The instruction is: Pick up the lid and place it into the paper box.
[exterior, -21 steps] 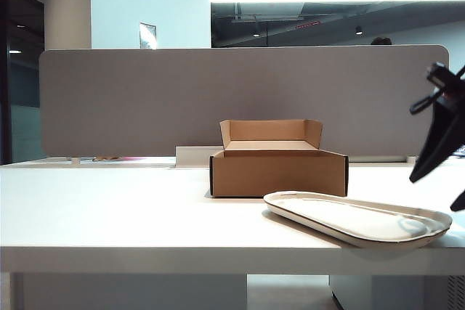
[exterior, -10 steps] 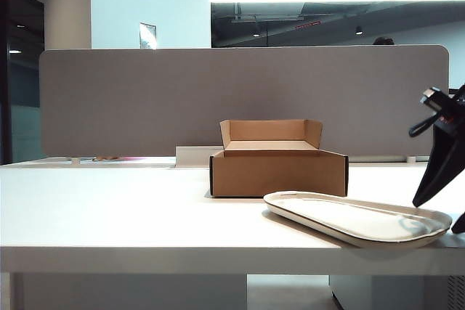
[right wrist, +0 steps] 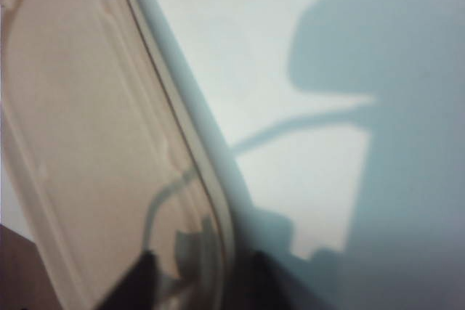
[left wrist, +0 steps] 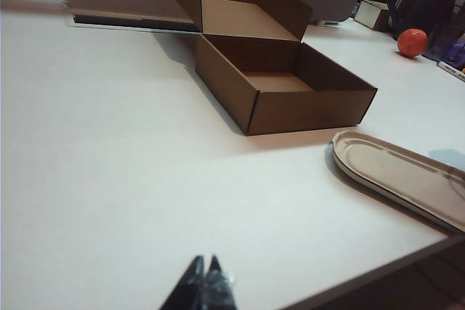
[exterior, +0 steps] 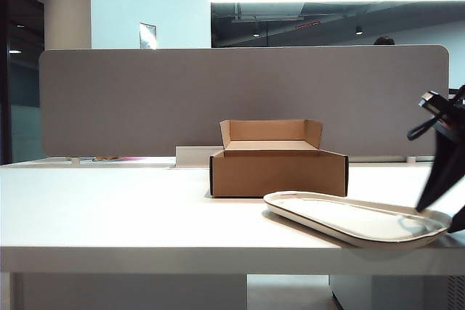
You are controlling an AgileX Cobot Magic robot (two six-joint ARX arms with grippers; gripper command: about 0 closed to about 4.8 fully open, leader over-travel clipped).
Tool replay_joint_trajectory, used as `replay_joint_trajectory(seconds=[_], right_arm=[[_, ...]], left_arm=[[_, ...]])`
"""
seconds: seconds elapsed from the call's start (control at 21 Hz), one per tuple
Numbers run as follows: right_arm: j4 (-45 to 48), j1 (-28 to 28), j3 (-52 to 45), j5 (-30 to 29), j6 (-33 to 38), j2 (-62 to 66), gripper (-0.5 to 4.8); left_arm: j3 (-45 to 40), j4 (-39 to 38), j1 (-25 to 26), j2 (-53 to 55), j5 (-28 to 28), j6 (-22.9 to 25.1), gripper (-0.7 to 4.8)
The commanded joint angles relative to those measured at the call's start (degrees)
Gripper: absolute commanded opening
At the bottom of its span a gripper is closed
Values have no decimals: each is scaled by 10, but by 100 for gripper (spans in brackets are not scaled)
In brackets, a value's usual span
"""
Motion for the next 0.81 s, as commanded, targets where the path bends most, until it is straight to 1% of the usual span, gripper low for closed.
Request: replay_joint_trajectory(seconds=[0.05,0.14,0.19,0.29,0.38,0.43,0.48,0.62,0.81], right_arm=[[10,1,2,-1,-1,-1,146],[15,1,2,-1,-1,-1,141],[17,1,2,-1,-1,-1,125],[22,1,2,-1,-1,-1,43],[27,1,2,-1,-1,-1,37],[27,1,2,-1,-1,-1,22],[28,1,2,-1,-1,-1,-4],[27,1,2,-3,0,-2,-6],[22,1,2,-68,0,-6,-6]], left_arm=[[2,-1,-1,1,-2,-2,-6],[2,-1,-1,1,-2,-2,-6],[2,-1,-1,1,-2,-2,-6],[2,-1,-1,1,-2,-2,-6],[2,-1,-1,1,-2,-2,-6],[2,-1,-1,1,-2,-2,-6],[2,-1,-1,1,-2,-2,-6],[2,-1,-1,1,-2,-2,-6],[2,-1,-1,1,-2,-2,-6]])
